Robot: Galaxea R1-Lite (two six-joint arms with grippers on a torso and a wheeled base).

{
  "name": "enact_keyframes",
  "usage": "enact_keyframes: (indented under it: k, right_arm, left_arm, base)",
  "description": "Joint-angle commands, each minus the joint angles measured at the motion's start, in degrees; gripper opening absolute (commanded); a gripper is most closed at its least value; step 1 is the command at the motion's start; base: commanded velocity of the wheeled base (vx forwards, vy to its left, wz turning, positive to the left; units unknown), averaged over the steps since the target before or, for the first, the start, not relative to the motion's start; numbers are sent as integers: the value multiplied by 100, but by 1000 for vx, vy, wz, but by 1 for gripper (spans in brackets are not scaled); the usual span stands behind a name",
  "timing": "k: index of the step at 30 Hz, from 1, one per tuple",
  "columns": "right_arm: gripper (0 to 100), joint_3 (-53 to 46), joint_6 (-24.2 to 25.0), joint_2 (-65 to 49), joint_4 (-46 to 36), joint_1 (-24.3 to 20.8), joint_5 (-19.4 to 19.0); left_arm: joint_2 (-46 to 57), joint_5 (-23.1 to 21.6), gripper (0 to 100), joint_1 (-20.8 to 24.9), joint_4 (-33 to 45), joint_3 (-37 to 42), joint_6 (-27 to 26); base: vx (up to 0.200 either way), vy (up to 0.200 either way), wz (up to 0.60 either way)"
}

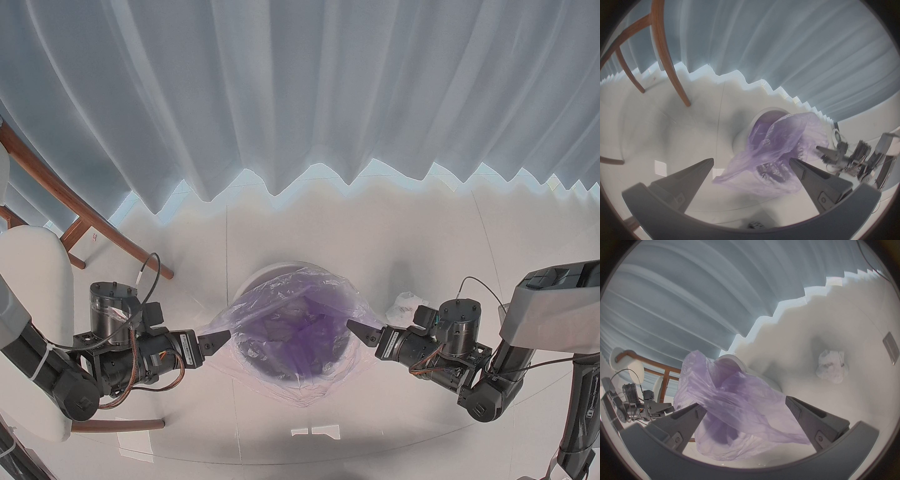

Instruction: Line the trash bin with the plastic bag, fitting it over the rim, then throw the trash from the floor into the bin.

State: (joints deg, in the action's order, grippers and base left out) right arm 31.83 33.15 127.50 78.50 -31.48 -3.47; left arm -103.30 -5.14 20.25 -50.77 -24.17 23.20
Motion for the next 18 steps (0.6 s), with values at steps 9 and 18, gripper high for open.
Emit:
enact_keyframes:
  k: [9,18]
  right_arm:
    - [100,-318,-1144,328,887,-271,470]
    - [100,-309,-1653,460,1133,-324,752]
  left_arm:
    - [-129,286,100,58,-732,396,-342]
    - [1462,304,100,849,-1804,457,-747]
  base:
    - [0,0,0]
    - [0,0,0]
